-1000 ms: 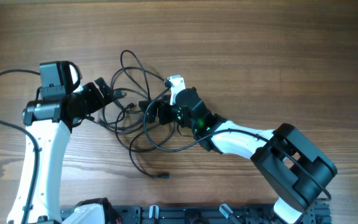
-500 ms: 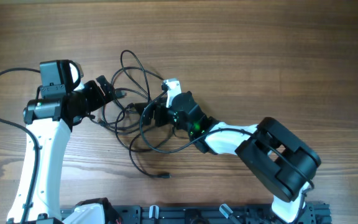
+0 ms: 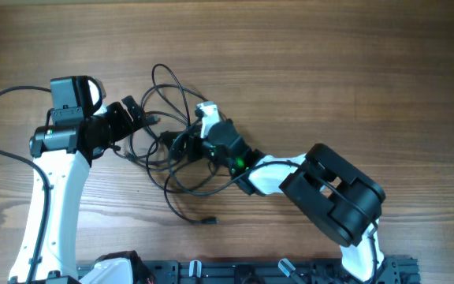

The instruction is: Untangle cables

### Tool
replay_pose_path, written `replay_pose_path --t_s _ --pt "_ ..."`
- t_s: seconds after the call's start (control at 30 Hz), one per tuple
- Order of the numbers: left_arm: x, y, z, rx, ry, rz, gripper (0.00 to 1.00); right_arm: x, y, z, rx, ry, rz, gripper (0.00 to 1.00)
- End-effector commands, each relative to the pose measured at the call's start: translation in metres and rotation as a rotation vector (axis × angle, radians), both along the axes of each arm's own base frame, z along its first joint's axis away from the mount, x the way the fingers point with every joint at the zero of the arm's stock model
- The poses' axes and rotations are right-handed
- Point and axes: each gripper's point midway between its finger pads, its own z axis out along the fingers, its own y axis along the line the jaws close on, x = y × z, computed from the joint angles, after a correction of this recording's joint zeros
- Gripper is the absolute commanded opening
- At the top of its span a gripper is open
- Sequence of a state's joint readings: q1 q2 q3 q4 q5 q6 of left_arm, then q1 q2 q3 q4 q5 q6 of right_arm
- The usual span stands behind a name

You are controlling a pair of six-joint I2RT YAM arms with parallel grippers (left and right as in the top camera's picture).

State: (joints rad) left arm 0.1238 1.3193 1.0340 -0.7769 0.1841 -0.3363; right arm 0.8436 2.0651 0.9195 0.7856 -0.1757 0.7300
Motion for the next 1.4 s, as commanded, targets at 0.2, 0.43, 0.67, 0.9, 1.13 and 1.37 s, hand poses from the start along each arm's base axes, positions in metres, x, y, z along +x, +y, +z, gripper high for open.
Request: replay_pose_path --t_s 0.2,0.43,0.67,0.9,1.13,1.37 --pt "0.005 -0.001 0.006 -0.015 -0.016 0.007 1.0 0.004 0.013 -0.006 -0.052 0.02 0.024 0.57" --pt "0.005 0.0 0.006 -0.015 -0.017 0.007 1.0 0.004 0.007 -0.01 -0.06 0.059 0.044 0.04" --pt "0.005 -0.001 0.006 -0.015 -0.016 0.007 1.0 0.015 -0.019 0.019 -0.056 0.109 0.053 0.05" --pt "0.005 -0.002 0.006 -0.005 -0.022 -0.024 1.0 0.02 -0.067 0.12 -0.046 -0.001 0.006 0.05" --pt "0.009 -0.024 0.014 -0.064 -0.08 -0.185 1.0 0.007 -0.112 0.222 0.069 -0.119 -0.068 0.04" --pt "0.008 -0.054 0.027 -0.153 -0.159 -0.384 1.0 -0.016 -0.134 0.299 0.176 -0.26 -0.08 0.04"
